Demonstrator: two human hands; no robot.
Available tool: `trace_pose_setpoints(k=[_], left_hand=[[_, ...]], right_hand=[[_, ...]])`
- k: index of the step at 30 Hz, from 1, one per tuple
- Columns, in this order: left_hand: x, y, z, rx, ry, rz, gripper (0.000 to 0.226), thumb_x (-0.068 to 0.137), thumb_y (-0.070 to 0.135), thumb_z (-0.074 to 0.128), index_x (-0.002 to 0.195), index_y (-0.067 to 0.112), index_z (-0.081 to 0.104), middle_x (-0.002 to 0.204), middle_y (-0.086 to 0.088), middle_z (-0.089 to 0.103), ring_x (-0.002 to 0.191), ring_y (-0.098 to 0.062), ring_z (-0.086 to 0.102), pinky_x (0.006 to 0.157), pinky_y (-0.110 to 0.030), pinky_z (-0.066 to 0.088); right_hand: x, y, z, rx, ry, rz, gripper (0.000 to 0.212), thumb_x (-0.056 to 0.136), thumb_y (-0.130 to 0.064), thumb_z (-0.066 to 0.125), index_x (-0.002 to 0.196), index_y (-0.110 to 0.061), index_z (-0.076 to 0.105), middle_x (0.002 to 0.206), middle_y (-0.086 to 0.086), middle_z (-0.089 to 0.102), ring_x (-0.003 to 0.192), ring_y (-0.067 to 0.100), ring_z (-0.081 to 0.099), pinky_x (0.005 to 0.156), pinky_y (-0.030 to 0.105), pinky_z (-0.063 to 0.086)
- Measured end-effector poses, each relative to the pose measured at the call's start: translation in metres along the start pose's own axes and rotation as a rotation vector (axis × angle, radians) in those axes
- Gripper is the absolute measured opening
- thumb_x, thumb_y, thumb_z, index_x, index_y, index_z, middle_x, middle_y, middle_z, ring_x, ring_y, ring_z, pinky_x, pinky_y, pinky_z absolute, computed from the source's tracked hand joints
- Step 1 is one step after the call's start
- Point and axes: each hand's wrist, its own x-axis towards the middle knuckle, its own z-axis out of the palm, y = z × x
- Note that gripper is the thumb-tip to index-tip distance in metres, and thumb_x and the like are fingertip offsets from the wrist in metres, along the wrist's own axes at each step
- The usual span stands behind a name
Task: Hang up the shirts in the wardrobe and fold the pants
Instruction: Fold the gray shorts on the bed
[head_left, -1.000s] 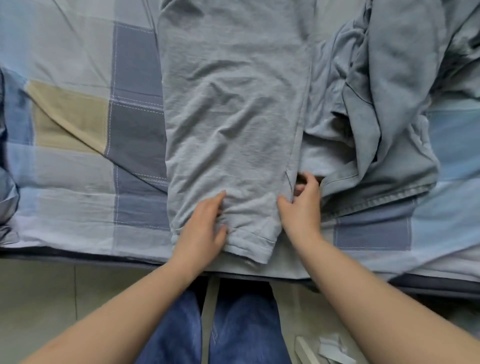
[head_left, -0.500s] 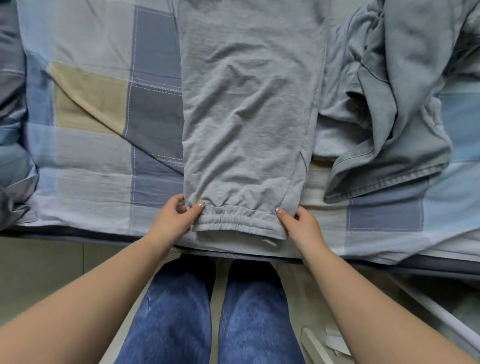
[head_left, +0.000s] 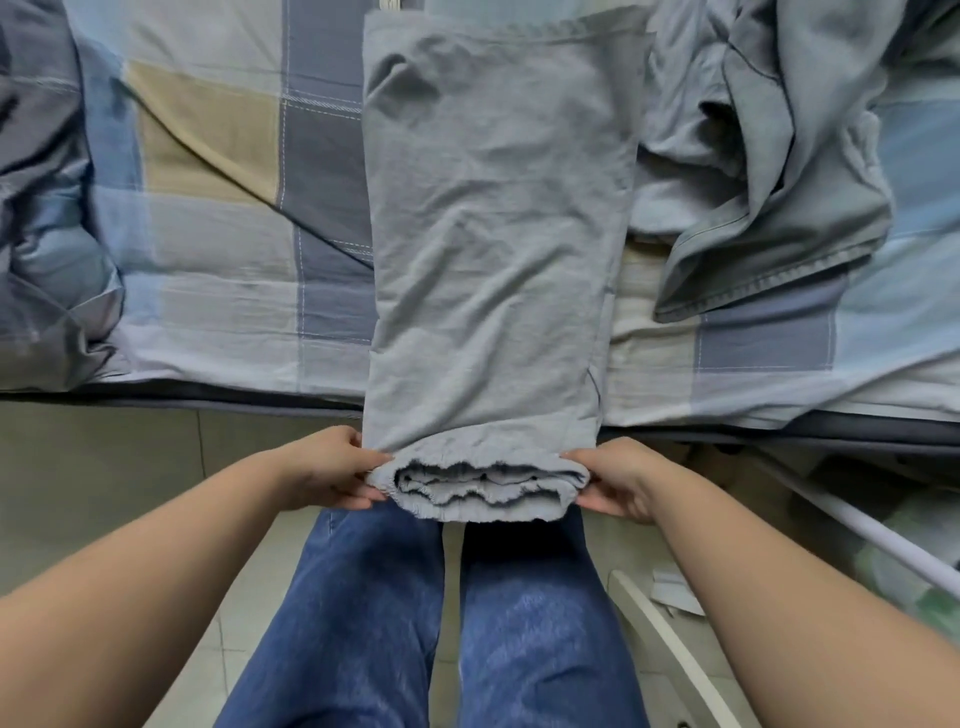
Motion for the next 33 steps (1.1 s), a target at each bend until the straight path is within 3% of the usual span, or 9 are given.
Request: trace_pose_setpoints(k=[3, 6, 11, 19, 25, 27, 30, 32, 33], left_hand=[[-0.012, 0.008, -0.003, -0.098, 0.089, 0.150, 0.038, 0.090, 0.023, 0.064, 0.126, 0.020, 0.050, 0.078, -0.005, 0.075, 0.058, -0.013, 0.068, 0.052, -0.023, 0.053], [-0.024, 0.032, -0.012, -0.214, 0.174, 0.321, 0.056, 0.093, 0.016, 0.058, 0.139, 0.036, 0.031, 0.063, -0.002, 0.071, 0.050, -0.014, 0.066, 0.050, -0.023, 0.055], [-0.037, 0.087, -0.026, -0.386, 0.142, 0.427, 0.015, 0.096, 0.023, 0.055, 0.105, 0.016, 0.062, 0.060, 0.004, 0.067, 0.049, -0.004, 0.062, 0.048, -0.016, 0.051], [-0.036, 0.193, -0.050, -0.814, 0.101, 0.537, 0.012, 0.096, 0.028, 0.054, 0.092, 0.018, 0.060, 0.065, 0.008, 0.072, 0.062, -0.003, 0.070, 0.050, -0.020, 0.055], [-0.037, 0.264, -0.065, -0.855, 0.136, 0.635, 0.018, 0.101, 0.023, 0.044, 0.090, 0.015, 0.057, 0.064, 0.004, 0.072, 0.064, -0.007, 0.071, 0.058, -0.027, 0.059], [-0.034, 0.280, -0.068, -0.872, 0.154, 0.676, 0.017, 0.100, 0.022, 0.043, 0.093, 0.015, 0.057, 0.067, 0.004, 0.073, 0.068, -0.008, 0.072, 0.063, -0.027, 0.060], [-0.027, 0.295, -0.075, -0.918, 0.154, 0.725, 0.014, 0.099, 0.025, 0.047, 0.107, 0.015, 0.054, 0.090, -0.001, 0.073, 0.085, -0.013, 0.071, 0.076, -0.030, 0.058], [-0.019, 0.296, -0.077, -0.880, 0.218, 0.731, 0.013, 0.098, 0.024, 0.049, 0.109, 0.017, 0.053, 0.096, 0.002, 0.068, 0.088, -0.010, 0.067, 0.078, -0.028, 0.054], [-0.016, 0.293, -0.078, -0.823, 0.282, 0.734, 0.010, 0.097, 0.022, 0.051, 0.104, 0.017, 0.055, 0.091, 0.004, 0.067, 0.084, -0.009, 0.066, 0.074, -0.025, 0.053]], right_hand=[[-0.016, -0.010, -0.001, 0.082, 0.015, -0.118, 0.007, 0.090, -0.013, 0.063, 0.094, -0.009, 0.061, 0.055, 0.004, 0.068, 0.045, 0.010, 0.065, 0.042, 0.022, 0.052], [-0.028, -0.030, -0.008, 0.188, 0.044, -0.333, 0.017, 0.091, -0.016, 0.060, 0.105, -0.026, 0.056, 0.075, 0.002, 0.070, 0.053, 0.017, 0.067, 0.058, 0.038, 0.059], [-0.044, -0.075, -0.017, 0.365, -0.028, -0.430, 0.011, 0.093, -0.019, 0.056, 0.099, -0.016, 0.064, 0.068, -0.004, 0.073, 0.058, 0.008, 0.069, 0.049, 0.020, 0.053], [-0.056, -0.195, -0.020, 0.663, -0.090, -0.593, 0.014, 0.097, -0.023, 0.050, 0.088, -0.018, 0.059, 0.055, -0.004, 0.069, 0.052, 0.006, 0.067, 0.047, 0.019, 0.054], [-0.060, -0.282, -0.021, 0.679, -0.083, -0.694, 0.023, 0.100, -0.014, 0.034, 0.089, -0.014, 0.054, 0.053, -0.001, 0.068, 0.050, 0.008, 0.067, 0.056, 0.022, 0.057], [-0.059, -0.299, -0.019, 0.625, -0.090, -0.703, 0.029, 0.101, -0.012, 0.026, 0.101, -0.012, 0.055, 0.070, 0.002, 0.072, 0.063, 0.010, 0.070, 0.073, 0.026, 0.056], [-0.054, -0.315, -0.021, 0.594, -0.054, -0.709, 0.035, 0.102, -0.013, 0.026, 0.133, -0.011, 0.043, 0.127, 0.008, 0.060, 0.112, 0.019, 0.062, 0.087, 0.033, 0.050], [-0.047, -0.315, -0.025, 0.552, 0.006, -0.721, 0.032, 0.102, -0.016, 0.031, 0.130, -0.013, 0.046, 0.123, 0.006, 0.058, 0.111, 0.018, 0.061, 0.088, 0.034, 0.049], [-0.042, -0.311, -0.027, 0.509, 0.051, -0.729, 0.024, 0.100, -0.017, 0.035, 0.114, -0.015, 0.054, 0.107, 0.004, 0.061, 0.099, 0.016, 0.063, 0.083, 0.034, 0.049]])
